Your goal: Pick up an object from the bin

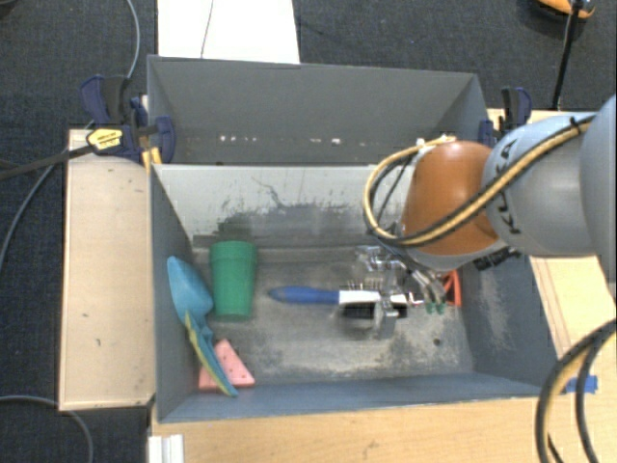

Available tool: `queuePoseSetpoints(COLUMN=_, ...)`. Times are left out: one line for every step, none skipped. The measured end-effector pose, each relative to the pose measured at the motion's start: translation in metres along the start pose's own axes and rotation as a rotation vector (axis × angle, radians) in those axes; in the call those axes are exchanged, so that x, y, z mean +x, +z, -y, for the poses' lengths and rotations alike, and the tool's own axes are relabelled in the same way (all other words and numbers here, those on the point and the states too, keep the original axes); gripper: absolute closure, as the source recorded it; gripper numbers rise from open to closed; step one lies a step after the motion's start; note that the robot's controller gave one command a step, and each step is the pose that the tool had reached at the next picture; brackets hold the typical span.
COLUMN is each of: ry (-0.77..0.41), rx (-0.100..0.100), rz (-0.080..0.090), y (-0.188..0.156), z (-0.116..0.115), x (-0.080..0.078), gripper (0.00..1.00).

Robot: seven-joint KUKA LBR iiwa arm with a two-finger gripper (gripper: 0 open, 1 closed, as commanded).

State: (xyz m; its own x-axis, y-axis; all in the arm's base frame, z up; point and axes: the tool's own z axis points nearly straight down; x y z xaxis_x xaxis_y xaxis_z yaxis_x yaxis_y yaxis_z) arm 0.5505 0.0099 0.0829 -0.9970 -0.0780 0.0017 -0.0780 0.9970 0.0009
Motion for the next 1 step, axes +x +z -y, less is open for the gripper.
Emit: queuePoseSetpoints(ry=-0.073, rx=0.000, rz=-0.004, y=-0.0450, z=-0.0111, x=-0.0024, gripper=0.00)
